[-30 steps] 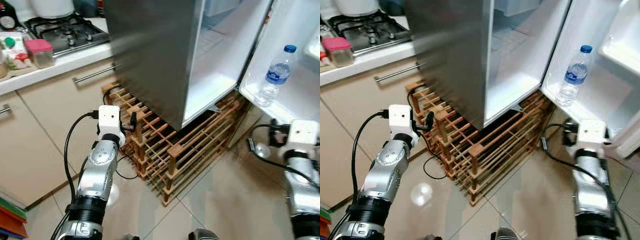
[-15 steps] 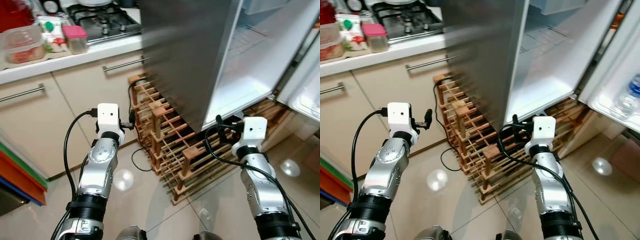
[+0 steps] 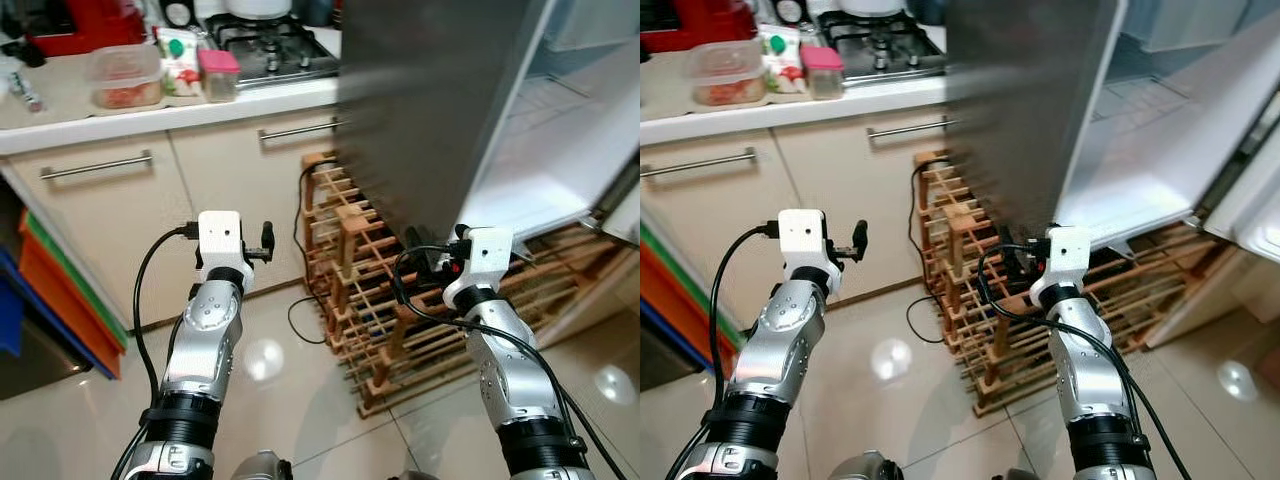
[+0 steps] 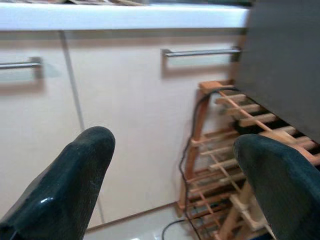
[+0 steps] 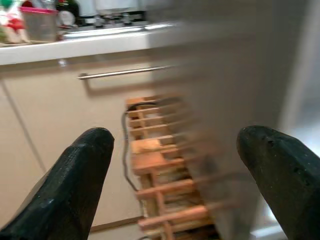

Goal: Restocking fridge

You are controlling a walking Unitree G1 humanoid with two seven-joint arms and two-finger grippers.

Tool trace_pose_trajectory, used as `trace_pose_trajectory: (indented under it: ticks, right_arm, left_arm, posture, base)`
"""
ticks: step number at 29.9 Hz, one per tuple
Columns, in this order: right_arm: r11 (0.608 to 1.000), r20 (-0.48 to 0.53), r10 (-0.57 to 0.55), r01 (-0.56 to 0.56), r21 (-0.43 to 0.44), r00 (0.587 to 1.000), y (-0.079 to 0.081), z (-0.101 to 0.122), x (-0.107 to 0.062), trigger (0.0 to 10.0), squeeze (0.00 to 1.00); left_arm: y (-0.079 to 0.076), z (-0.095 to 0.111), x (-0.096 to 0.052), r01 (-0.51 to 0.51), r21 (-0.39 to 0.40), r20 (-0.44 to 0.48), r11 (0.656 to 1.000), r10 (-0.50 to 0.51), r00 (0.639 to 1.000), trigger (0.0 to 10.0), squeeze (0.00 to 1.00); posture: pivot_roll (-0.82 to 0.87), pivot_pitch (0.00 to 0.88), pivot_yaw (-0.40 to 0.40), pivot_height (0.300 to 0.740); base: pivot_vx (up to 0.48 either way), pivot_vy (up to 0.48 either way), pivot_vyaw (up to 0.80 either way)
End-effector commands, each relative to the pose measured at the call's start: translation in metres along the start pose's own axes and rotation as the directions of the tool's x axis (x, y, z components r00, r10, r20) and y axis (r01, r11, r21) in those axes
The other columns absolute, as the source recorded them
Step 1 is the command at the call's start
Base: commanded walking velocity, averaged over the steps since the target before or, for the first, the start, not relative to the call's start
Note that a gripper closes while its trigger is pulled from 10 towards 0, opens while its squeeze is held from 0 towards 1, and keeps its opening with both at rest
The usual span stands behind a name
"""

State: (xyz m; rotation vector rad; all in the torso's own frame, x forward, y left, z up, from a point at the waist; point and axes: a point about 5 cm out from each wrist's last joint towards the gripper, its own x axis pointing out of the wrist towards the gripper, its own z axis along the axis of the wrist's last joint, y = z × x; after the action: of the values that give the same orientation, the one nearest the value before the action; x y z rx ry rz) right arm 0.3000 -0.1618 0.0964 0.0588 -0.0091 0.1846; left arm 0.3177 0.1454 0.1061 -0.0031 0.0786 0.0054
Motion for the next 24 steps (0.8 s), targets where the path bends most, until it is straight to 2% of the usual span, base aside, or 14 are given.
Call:
trace_pose_trajectory:
  ticks: [1, 6, 24]
  right_arm:
    - [1.000, 0.022, 0.014, -0.014, 0.007, 1.000, 0.0017, 0.0069, 0.0038, 10.0, 0.00]
    - [1.000, 0.022, 0.025, -0.025, 0.011, 0.999, 0.0050, 0.0061, 0.0061, 10.0, 0.00]
    - [0.999, 0.016, 0.034, -0.034, 0.014, 0.999, 0.0075, 0.0049, 0.0121, 10.0, 0.00]
  left_arm:
    - [0.0040, 0.0093, 0.0005, -0.011, -0.002, 0.036, 1.000, 0.011, 0.999, 10.0, 0.00]
    - [0.0051, 0.0087, 0.0013, -0.016, -0.003, 0.031, 1.000, 0.017, 0.999, 10.0, 0.00]
    - [0.0007, 0.0143, 0.0066, -0.003, 0.043, 0.039, 0.999, 0.002, 0.999, 10.0, 0.00]
  posture:
    - [-0.04, 0.000, 0.010, 0.740]
    - [-0.03, 0.000, 0.012, 0.740]
    - [-0.02, 0.000, 0.010, 0.740]
  base:
    - [0.000, 0.480, 0.43]
    - [0.000, 0.435, 0.43]
    - [0.027, 0.000, 0.41]
